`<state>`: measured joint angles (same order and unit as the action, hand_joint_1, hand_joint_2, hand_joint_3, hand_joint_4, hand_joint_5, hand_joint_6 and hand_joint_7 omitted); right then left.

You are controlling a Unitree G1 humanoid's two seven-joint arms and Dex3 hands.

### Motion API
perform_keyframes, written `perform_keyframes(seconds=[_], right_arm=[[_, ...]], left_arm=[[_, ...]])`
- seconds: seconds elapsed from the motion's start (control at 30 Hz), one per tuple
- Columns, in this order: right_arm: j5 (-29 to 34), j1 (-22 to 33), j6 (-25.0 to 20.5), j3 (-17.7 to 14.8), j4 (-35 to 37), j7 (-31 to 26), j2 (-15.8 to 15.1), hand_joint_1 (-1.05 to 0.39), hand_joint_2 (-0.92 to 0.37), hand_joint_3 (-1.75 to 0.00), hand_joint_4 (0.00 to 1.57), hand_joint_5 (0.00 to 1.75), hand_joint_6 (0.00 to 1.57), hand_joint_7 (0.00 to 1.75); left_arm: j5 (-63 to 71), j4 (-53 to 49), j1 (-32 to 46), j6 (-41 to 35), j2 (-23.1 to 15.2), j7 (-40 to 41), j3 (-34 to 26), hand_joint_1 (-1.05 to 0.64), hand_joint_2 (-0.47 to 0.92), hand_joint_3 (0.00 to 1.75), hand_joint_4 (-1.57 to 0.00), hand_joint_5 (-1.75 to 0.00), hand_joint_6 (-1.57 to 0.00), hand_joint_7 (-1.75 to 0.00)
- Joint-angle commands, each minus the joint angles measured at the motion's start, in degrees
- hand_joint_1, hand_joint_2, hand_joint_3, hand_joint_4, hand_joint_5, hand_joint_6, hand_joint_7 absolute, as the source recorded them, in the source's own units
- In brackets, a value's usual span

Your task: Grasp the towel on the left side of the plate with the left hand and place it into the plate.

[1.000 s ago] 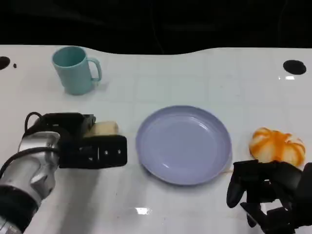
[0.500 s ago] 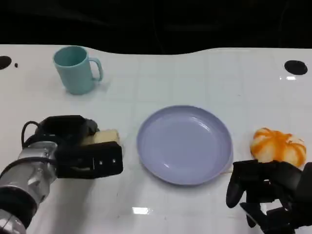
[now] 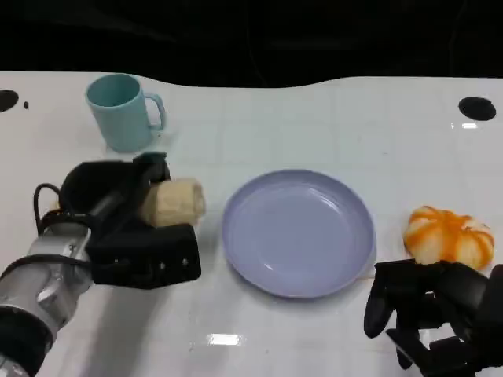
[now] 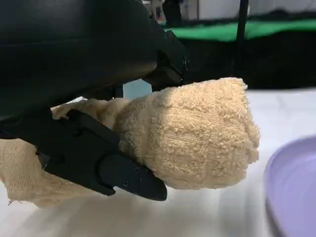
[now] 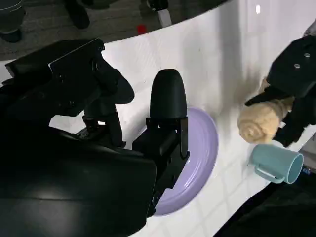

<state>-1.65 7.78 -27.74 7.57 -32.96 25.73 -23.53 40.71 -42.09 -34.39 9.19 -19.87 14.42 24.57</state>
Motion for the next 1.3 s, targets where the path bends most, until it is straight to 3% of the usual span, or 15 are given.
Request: perform_keyframes(seconds=[0.03,0.17,0.23,0.27,0.33,0.4,0.73,0.83,0.87,0.9,0.93,0.97,1.0,1.17,1.3], right_arm=[[0.2,0.2,0.1,-0.1,-0.5,0.0,-0.8,0.05,-0.59,-1.05,0.7,1.68,0.69,1.41],[-0.4,0.3,0.3,-0.5,-0.2,0.4,-0.8,0.05,-0.6,-1.06,0.7,1.68,0.69,1.41],[-0.6,0.2,0.3,-0.6,-0.1,0.4,-0.8,0.05,-0.6,-1.06,0.69,1.68,0.69,1.41],[-0.6,0.2,0.2,-0.6,-0.1,0.3,-0.8,0.05,-0.6,-1.06,0.69,1.67,0.69,1.41],[-0.4,0.1,0.1,-0.6,-0.1,0.2,-0.8,0.05,-0.59,-1.06,0.7,1.67,0.69,1.41],[-0.5,0.1,-0.2,-0.7,-0.2,0.2,-0.8,0.05,-0.6,-1.06,0.69,1.67,0.69,1.41],[-0.6,0.1,-1.2,-0.6,-1.0,0.0,-0.5,0.04,-0.59,-1.07,0.7,1.69,0.68,1.42],[-0.6,0.0,-1.4,-0.6,-1.1,0.0,-0.5,0.04,-0.59,-1.07,0.69,1.69,0.68,1.42],[-0.6,0.0,-1.4,-0.6,-1.0,0.0,-0.5,0.04,-0.59,-1.07,0.7,1.69,0.68,1.42],[-0.5,0.0,-1.3,-0.6,-1.0,0.0,-0.5,0.04,-0.59,-1.07,0.7,1.69,0.68,1.42],[-0.5,-0.1,-1.2,-0.5,-0.9,0.0,-0.6,0.04,-0.59,-1.07,0.69,1.69,0.68,1.42],[-0.4,-0.2,-1.3,-0.5,-0.9,0.0,-0.6,0.04,-0.59,-1.07,0.69,1.69,0.68,1.42],[-0.4,-0.2,-1.5,-0.5,-1.0,0.0,-0.7,0.04,-0.59,-1.07,0.69,1.69,0.68,1.42],[-0.4,-0.5,-1.5,-0.5,-0.6,0.0,-0.6,0.04,-0.59,-1.06,0.7,1.68,0.69,1.42],[-0.5,-0.7,-1.6,-0.5,-0.4,0.0,-0.5,0.04,-0.6,-1.05,0.69,1.68,0.69,1.42]], left_arm=[[-1.5,5.3,1.6,0.8,-0.5,-0.4,-1.5,-0.23,0.91,0.35,-0.82,-1.75,-0.54,-1.75],[-2.1,14.7,2.4,-0.6,1.4,-4.2,-1.3,-0.19,0.88,0.36,-0.83,-1.75,-0.55,-1.75],[-2.5,17.5,2.6,-1.0,2.1,-6.0,-1.2,-0.18,0.82,0.45,-0.86,-1.75,-0.72,-1.27],[-2.7,18.9,2.5,-1.3,2.9,-7.0,-1.1,-0.18,0.81,0.47,-0.86,-1.75,-0.76,-1.19],[-2.7,21.2,2.5,-2.1,4.4,-8.5,-0.7,-0.19,0.69,0.71,-0.87,-1.75,-0.67,-1.52],[-2.1,23.0,2.3,-3.1,5.6,-9.7,-0.2,-0.19,0.56,0.91,-0.86,-1.75,-0.64,-1.69],[-0.5,23.8,1.4,-5.7,11.6,-13.2,3.5,-0.19,0.52,0.98,-0.86,-1.75,-0.61,-1.75],[-1.6,23.6,1.1,-6.7,12.8,-16.3,3.8,-0.19,0.55,0.77,-0.86,-1.75,-0.73,-1.32],[-2.4,23.7,1.0,-7.2,13.0,-17.9,3.7,-0.18,0.66,0.58,-0.75,-1.75,-0.77,-0.96],[-3.2,24.0,0.9,-7.7,13.0,-20.1,3.6,-0.18,0.72,0.45,-0.72,-1.75,-0.81,-0.77],[-3.6,24.3,0.7,-7.7,12.6,-22.0,3.8,-0.2,0.81,0.33,-0.65,-1.59,-0.8,-0.55],[-3.5,24.7,0.7,-7.6,12.1,-23.5,4.1,-0.25,0.87,0.22,-0.59,-1.29,-0.73,-0.3],[-3.3,25.1,0.7,-7.4,11.6,-24.5,4.2,-0.28,0.9,0.18,-0.57,-1.15,-0.68,-0.19],[-1.7,26.8,1.2,-6.1,9.7,-25.9,4.9,-0.51,0.92,0.12,-0.28,-0.67,-0.39,-0.01],[-1.2,30.0,1.3,-6.5,7.6,-28.4,4.6,-0.62,0.92,0.13,-0.21,-0.6,-0.33,0.0]])
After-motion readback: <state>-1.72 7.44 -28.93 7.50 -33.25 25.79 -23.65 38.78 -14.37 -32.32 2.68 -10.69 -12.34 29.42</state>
